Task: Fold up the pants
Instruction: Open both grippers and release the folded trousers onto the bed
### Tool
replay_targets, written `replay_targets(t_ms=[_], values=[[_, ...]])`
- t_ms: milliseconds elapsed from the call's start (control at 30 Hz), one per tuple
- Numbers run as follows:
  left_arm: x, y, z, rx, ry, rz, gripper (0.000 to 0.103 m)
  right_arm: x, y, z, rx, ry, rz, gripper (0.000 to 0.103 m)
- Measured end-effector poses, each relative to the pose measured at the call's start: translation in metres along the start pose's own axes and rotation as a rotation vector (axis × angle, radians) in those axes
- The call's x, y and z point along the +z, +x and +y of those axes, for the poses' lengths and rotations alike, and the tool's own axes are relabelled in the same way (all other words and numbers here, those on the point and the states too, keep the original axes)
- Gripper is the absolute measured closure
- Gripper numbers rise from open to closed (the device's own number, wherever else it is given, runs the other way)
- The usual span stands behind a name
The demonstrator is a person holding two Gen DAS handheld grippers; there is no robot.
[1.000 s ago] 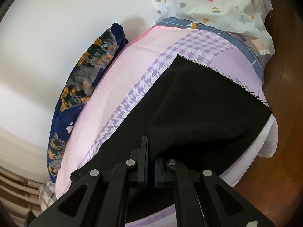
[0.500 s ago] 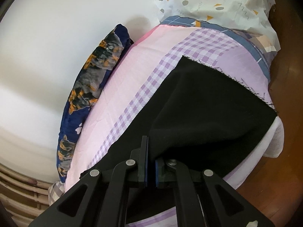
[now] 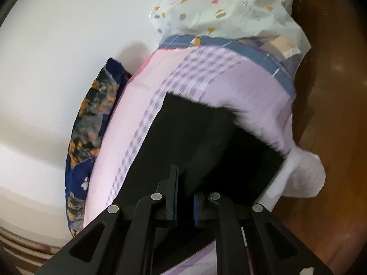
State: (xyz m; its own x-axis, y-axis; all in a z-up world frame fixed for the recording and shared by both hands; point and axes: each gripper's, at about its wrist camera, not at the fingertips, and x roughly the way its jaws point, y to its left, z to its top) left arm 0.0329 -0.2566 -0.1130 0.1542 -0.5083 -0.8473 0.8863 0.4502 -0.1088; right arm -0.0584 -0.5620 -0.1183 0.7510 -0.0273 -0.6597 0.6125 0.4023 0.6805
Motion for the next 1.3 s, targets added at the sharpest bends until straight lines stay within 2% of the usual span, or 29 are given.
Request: replay_targets(t_ms=[133, 267, 367, 700, 900, 1000, 1033, 1067, 1133, 1233, 1300], values=[[0.000, 0.001, -0.001, 0.003, 0.004, 0.002, 0.095, 0.009, -0.008, -0.012, -0.020, 0.020, -0.037, 0.091], [-0.001, 0.000, -0.001, 0.009, 0.016, -0.005, 0.095, 0.010, -0.021, -0.015, -0.049, -0.019, -0.085, 0.098], [-0.001, -0.003, -0.004, 0.009, 0.029, -0.012, 0.095, 0.007, -0.030, -0.014, -0.085, -0.062, -0.110, 0.099], [-0.004, 0.001, -0.008, 0.008, 0.056, -0.002, 0.095, -0.001, -0.020, -0.030, -0.192, -0.072, -0.095, 0.100], [-0.004, 0.002, -0.009, 0.006, 0.051, 0.005, 0.093, -0.005, -0.017, -0.038, -0.226, -0.059, -0.091, 0.098], [-0.005, 0.004, -0.010, -0.004, 0.043, 0.015, 0.080, -0.004, -0.019, -0.035, -0.218, -0.084, -0.079, 0.078], [-0.005, 0.004, -0.011, -0.009, 0.039, 0.014, 0.072, -0.004, -0.021, -0.032, -0.219, -0.095, -0.080, 0.058], [-0.005, 0.002, -0.011, -0.019, 0.037, 0.007, 0.068, -0.004, -0.025, -0.028, -0.254, -0.111, -0.094, 0.040], [-0.005, -0.004, -0.010, -0.025, 0.034, -0.019, 0.060, -0.005, -0.034, -0.021, -0.281, -0.144, -0.135, 0.039], [-0.003, -0.019, -0.001, -0.034, -0.008, -0.073, 0.057, -0.004, -0.044, -0.011, -0.285, -0.168, -0.160, 0.039], [-0.002, -0.033, 0.015, -0.032, -0.073, -0.129, 0.054, -0.003, -0.047, 0.004, -0.265, -0.211, -0.164, 0.039]])
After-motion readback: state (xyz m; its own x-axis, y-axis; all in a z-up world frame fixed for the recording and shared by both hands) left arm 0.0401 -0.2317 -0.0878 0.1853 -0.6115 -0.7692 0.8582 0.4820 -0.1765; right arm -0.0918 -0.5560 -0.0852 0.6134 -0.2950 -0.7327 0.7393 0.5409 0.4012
